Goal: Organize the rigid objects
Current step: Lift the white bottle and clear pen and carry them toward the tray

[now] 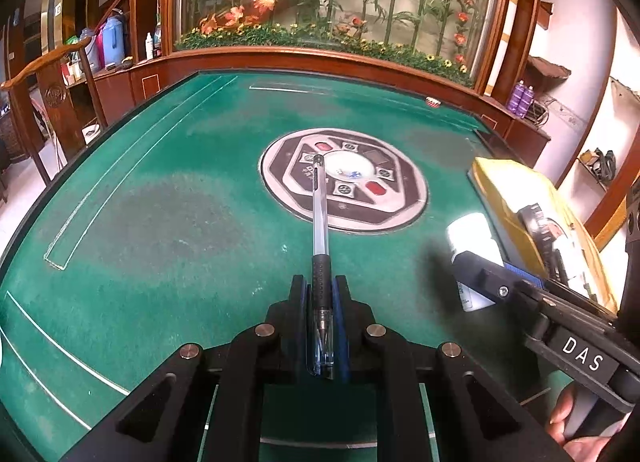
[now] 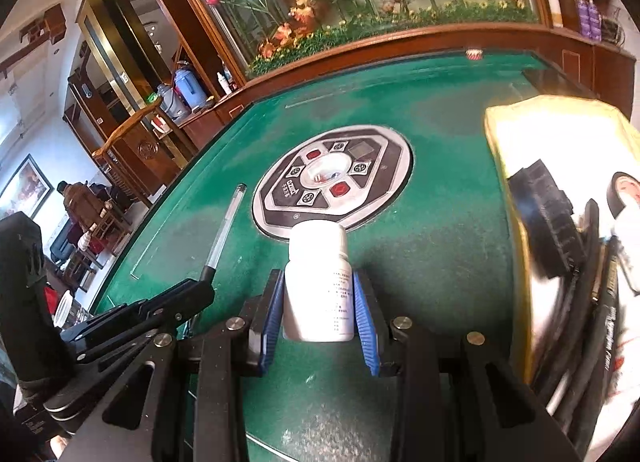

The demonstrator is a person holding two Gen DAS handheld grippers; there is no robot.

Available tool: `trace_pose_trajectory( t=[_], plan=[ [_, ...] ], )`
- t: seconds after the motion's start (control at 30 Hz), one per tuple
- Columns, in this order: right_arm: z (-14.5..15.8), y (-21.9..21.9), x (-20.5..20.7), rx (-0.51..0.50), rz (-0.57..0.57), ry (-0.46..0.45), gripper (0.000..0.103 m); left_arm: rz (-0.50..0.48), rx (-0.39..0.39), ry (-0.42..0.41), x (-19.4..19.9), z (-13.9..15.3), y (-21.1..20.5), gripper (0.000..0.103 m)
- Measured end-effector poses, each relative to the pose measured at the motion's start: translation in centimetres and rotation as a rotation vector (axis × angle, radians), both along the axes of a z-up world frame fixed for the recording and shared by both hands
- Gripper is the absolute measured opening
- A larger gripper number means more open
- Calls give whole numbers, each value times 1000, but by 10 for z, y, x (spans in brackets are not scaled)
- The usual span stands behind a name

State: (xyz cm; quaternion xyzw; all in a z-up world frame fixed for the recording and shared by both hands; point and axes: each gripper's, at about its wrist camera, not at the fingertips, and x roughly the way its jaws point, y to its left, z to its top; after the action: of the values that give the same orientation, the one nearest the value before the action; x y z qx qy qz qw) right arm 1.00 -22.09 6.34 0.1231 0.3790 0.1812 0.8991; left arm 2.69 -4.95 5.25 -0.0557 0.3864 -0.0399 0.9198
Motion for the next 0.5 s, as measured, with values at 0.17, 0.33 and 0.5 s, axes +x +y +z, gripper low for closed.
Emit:
trace_pose_trajectory(
  t=[0.17, 0.33, 0.5],
  plan=[
    [10, -6, -24, 5, -29, -47, 33, -23, 4, -19, -18, 6, -5, 13],
    [18, -11, -47, 13, -36, -54, 33, -49, -1, -36, -33, 16, -12, 13],
    [29, -16, -64, 28, -45, -71, 33, -67, 7, -74, -50, 30, -20, 13]
  ],
)
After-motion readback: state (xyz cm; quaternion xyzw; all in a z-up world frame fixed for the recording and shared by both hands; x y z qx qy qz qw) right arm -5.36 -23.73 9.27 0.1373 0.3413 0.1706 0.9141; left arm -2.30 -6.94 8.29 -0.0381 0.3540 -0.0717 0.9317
